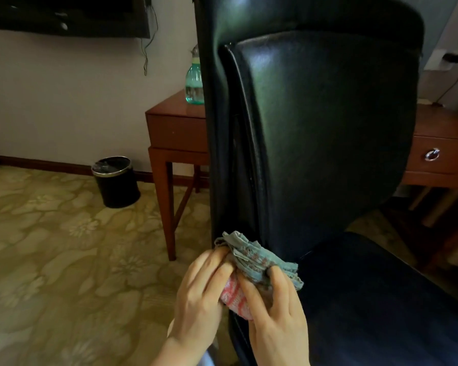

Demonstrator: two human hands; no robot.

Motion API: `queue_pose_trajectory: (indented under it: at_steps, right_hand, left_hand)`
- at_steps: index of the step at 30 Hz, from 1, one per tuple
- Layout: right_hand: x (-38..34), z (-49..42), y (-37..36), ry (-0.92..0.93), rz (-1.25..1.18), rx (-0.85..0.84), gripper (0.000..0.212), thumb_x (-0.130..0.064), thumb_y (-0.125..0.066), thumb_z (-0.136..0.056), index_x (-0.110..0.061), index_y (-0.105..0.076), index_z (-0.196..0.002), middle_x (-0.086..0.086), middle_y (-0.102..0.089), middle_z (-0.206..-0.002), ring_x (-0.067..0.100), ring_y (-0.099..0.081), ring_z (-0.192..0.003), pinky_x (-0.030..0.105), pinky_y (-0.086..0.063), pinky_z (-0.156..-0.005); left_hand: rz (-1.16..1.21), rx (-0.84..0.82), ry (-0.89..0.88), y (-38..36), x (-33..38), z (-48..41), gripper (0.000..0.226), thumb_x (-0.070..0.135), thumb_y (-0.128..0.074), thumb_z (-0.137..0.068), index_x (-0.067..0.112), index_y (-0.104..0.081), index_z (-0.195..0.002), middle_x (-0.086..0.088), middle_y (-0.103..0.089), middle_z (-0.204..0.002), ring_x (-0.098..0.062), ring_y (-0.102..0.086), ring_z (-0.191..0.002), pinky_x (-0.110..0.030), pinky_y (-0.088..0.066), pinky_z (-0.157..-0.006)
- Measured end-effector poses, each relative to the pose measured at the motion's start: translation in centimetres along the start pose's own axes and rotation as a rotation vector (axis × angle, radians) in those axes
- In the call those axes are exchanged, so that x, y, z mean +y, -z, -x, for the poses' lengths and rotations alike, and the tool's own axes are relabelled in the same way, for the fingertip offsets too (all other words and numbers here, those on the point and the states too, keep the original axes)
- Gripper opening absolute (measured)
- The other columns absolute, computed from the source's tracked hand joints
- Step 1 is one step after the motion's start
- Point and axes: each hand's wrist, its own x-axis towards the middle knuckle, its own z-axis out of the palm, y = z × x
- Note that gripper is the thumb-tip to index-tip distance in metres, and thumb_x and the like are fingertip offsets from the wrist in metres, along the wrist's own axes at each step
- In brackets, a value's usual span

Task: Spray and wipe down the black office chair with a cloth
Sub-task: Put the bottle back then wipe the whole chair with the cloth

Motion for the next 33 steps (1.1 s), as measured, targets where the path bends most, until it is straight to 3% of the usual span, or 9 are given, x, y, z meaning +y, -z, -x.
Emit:
queue_pose_trajectory:
  at_steps: [3, 5, 8, 11, 14, 18, 22, 29, 33]
  right_hand:
    - [-0.3, 2.4, -1.9, -0.095, -0.066, -0.061, 0.032, -0.017, -0.058, -0.088, -0.025, -0.054, -0.119, 0.014, -0.048, -0.125, 0.031, -0.058, -0.109, 0.041, -0.053, -0.084]
    - [-0.6, 3.2, -2.8, -0.322, -0.257, -0.079, 0.03, -0.028, -0.055, -0.094, -0.034, -0.051, -0.123, 0.001, -0.052, -0.128, 0.021, -0.057, -0.113, 0.035, -0.049, -0.09]
    - [-0.8, 3.9, -2.4, -0.402, -0.43, -0.297, 0.031, -0.056, -0.049, -0.086, -0.042, -0.059, -0.111, -0.025, -0.061, -0.112, -0.006, -0.058, -0.103, 0.011, -0.047, -0.083]
    - [-0.4, 5.1, -2.6, -0.366, -0.513, -0.388, 0.046, -0.065, -0.036, -0.082, -0.039, -0.05, -0.117, -0.055, -0.035, -0.119, -0.029, -0.037, -0.109, -0.005, -0.035, -0.083]
    - [0.1, 5.7, -3.6, -0.329, -0.399, -0.386, 0.027, -0.038, -0.051, -0.093, -0.044, -0.053, -0.119, -0.04, -0.033, -0.133, -0.023, -0.032, -0.119, -0.004, -0.028, -0.093]
    - [1.0, 5.6, -4.0, -0.215, -0.27, -0.416, 0.052, -0.013, -0.078, -0.074, -0.023, -0.062, -0.122, 0.007, -0.049, -0.132, 0.02, -0.052, -0.115, 0.025, -0.049, -0.089]
    - [1.7, 5.5, -4.2, -0.265, -0.291, -0.506, 0.055, -0.018, -0.077, -0.071, -0.031, -0.059, -0.122, 0.003, -0.049, -0.13, 0.022, -0.052, -0.108, 0.032, -0.052, -0.079]
    - [3.2, 4.1, -4.8, -0.261, -0.183, -0.708, 0.04, -0.023, -0.061, -0.075, -0.033, -0.063, -0.113, -0.005, -0.047, -0.124, 0.019, -0.048, -0.098, 0.031, -0.048, -0.073]
    - [3.3, 3.0, -3.7, -0.258, -0.144, -0.873, 0.039, -0.024, -0.053, -0.078, -0.028, -0.061, -0.116, 0.0, -0.04, -0.132, 0.022, -0.039, -0.106, 0.036, -0.044, -0.082]
  left_hand:
    - [-0.02, -0.051, -0.007, -0.4, -0.6, 1.6, 0.023, 0.021, -0.039, -0.102, 0.011, -0.058, -0.11, -0.013, -0.066, -0.114, -0.021, -0.052, -0.116, -0.034, -0.046, -0.099]
    - [-0.043, -0.074, -0.022, -0.7, -1.3, 2.6, 0.019, 0.016, -0.049, -0.095, 0.009, -0.063, -0.107, -0.012, -0.066, -0.113, -0.022, -0.052, -0.115, -0.033, -0.045, -0.101]
    - [-0.095, -0.114, -0.032, -0.9, -1.9, 3.5, 0.031, 0.014, -0.044, -0.097, 0.002, -0.072, -0.097, -0.013, -0.068, -0.109, -0.022, -0.052, -0.114, -0.032, -0.044, -0.101]
    - [-0.132, -0.155, -0.062, -1.1, -2.4, 4.4, 0.024, 0.008, -0.05, -0.086, 0.003, -0.072, -0.095, -0.013, -0.07, -0.106, -0.022, -0.051, -0.114, -0.034, -0.043, -0.1]
    - [-0.11, -0.167, -0.081, -1.5, -2.9, 5.1, 0.02, 0.009, -0.052, -0.084, 0.011, -0.057, -0.103, -0.012, -0.069, -0.106, -0.022, -0.051, -0.113, -0.035, -0.044, -0.098]
    - [-0.115, -0.186, -0.084, -1.9, -3.5, 6.3, 0.022, 0.007, -0.054, -0.082, 0.009, -0.056, -0.104, -0.014, -0.069, -0.104, -0.024, -0.052, -0.111, -0.037, -0.046, -0.094]
    - [-0.117, -0.241, -0.037, -2.4, -3.8, 8.0, 0.023, 0.008, -0.051, -0.081, 0.004, -0.07, -0.095, -0.012, -0.07, -0.101, -0.022, -0.052, -0.11, -0.033, -0.044, -0.097]
    - [-0.108, -0.414, 0.088, -2.8, -3.5, 9.0, 0.035, 0.009, -0.045, -0.072, 0.005, -0.073, -0.091, -0.007, -0.07, -0.099, -0.018, -0.051, -0.108, -0.036, -0.057, -0.081]
    - [-0.099, -0.537, 0.198, -2.6, -3.1, 8.8, 0.052, -0.014, -0.071, -0.049, 0.009, -0.073, -0.095, -0.004, -0.068, -0.101, -0.013, -0.048, -0.107, -0.032, -0.052, -0.086]
